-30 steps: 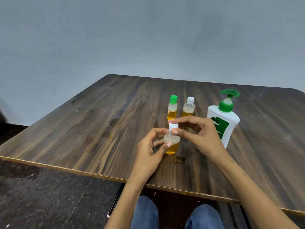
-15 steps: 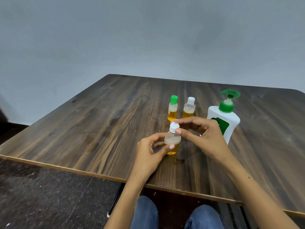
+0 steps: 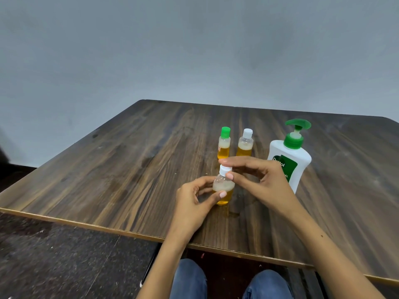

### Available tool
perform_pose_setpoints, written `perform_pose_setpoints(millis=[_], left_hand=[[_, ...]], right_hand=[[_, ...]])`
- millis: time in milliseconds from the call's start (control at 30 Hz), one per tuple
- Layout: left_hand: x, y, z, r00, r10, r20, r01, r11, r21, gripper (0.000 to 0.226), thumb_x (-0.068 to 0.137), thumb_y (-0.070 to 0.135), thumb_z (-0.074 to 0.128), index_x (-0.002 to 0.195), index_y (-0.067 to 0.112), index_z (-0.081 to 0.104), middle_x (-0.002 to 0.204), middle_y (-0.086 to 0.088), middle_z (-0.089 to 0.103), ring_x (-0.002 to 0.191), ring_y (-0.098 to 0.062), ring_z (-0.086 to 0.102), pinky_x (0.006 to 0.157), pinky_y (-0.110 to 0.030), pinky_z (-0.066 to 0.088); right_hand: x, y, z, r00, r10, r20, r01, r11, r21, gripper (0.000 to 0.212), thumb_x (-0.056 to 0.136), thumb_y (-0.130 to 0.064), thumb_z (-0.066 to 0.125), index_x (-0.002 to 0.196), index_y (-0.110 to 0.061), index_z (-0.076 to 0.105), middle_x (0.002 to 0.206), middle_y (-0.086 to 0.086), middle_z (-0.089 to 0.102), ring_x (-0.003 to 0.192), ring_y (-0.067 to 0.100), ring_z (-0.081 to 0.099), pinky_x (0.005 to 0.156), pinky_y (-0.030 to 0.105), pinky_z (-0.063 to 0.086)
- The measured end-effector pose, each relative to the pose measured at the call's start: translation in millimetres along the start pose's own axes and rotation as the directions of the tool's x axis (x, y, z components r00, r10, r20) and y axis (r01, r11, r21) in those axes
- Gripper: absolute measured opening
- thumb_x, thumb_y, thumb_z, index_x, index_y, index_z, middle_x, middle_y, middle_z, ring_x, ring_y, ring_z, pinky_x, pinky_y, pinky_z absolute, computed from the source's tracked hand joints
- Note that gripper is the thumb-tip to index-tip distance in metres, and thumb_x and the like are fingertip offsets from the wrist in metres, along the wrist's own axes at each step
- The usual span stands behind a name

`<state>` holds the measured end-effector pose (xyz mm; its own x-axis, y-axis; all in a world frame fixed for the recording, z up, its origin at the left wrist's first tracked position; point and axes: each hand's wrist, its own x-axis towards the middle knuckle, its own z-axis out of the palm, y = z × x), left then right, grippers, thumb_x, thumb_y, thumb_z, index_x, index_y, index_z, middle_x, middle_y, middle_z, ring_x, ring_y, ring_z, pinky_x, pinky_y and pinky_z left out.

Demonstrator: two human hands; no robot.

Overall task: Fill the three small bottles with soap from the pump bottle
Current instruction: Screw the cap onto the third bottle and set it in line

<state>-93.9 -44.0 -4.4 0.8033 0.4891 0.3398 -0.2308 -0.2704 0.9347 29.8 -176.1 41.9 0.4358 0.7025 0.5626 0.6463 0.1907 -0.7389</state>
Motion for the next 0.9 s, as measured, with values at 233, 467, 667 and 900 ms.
perform_pose_setpoints(millis=[233, 467, 667, 900], left_hand=[[0.1, -1.7, -0.3, 1.000, -0.008, -0.007, 0.008, 1.000, 0.000, 0.033, 0.080, 0.012, 0.076, 0.112, 0.018, 0.071, 0.105, 0.007, 0.075, 0.103, -0.004, 0.068, 0.090, -0.019, 0.052], [0.3, -3.1, -0.5, 1.000, -0.017, -0.002, 0.017, 1.000, -0.023, 0.033, 0.080, 0.014, 0.076, 0.112, 0.016, 0.071, 0.106, 0.007, 0.075, 0.103, -0.006, 0.069, 0.091, -0.022, 0.053], [1.3, -3.0, -0.7, 1.000, -0.012, 0.001, 0.012, 1.000, -0.007, 0.032, 0.080, 0.014, 0.076, 0.111, 0.018, 0.071, 0.105, 0.008, 0.075, 0.103, -0.006, 0.068, 0.092, -0.023, 0.053], [1.3, -2.6, -0.7, 1.000, -0.012, 0.006, 0.012, 1.000, -0.016, 0.031, 0.080, 0.015, 0.076, 0.110, 0.020, 0.071, 0.106, 0.009, 0.075, 0.104, -0.006, 0.068, 0.092, -0.023, 0.053]], right_hand=[[5.5, -2.8, 8.1, 0.994, -0.012, -0.106, 0.003, 0.996, -0.088, 0.024, 0.075, -0.025, 0.080, 0.093, -0.013, 0.070, 0.095, -0.008, 0.071, 0.096, 0.014, 0.067, 0.084, 0.031, 0.056], [2.6, -1.2, 0.5, 0.996, -0.084, -0.008, 0.083, 0.993, -0.088, 0.022, 0.084, -0.006, 0.073, 0.105, -0.007, 0.073, 0.108, -0.002, 0.072, 0.106, 0.011, 0.066, 0.091, 0.029, 0.053], [8.9, -5.4, 0.4, 0.992, -0.111, -0.056, 0.101, 0.982, -0.159, 0.022, 0.078, -0.021, 0.079, 0.098, -0.012, 0.074, 0.103, -0.006, 0.071, 0.102, 0.010, 0.066, 0.089, 0.028, 0.053], [8.5, -7.7, -3.5, 0.998, -0.069, -0.005, 0.068, 0.983, -0.170, 0.022, 0.081, -0.015, 0.077, 0.102, -0.013, 0.075, 0.101, -0.009, 0.073, 0.099, 0.005, 0.067, 0.086, 0.022, 0.052]])
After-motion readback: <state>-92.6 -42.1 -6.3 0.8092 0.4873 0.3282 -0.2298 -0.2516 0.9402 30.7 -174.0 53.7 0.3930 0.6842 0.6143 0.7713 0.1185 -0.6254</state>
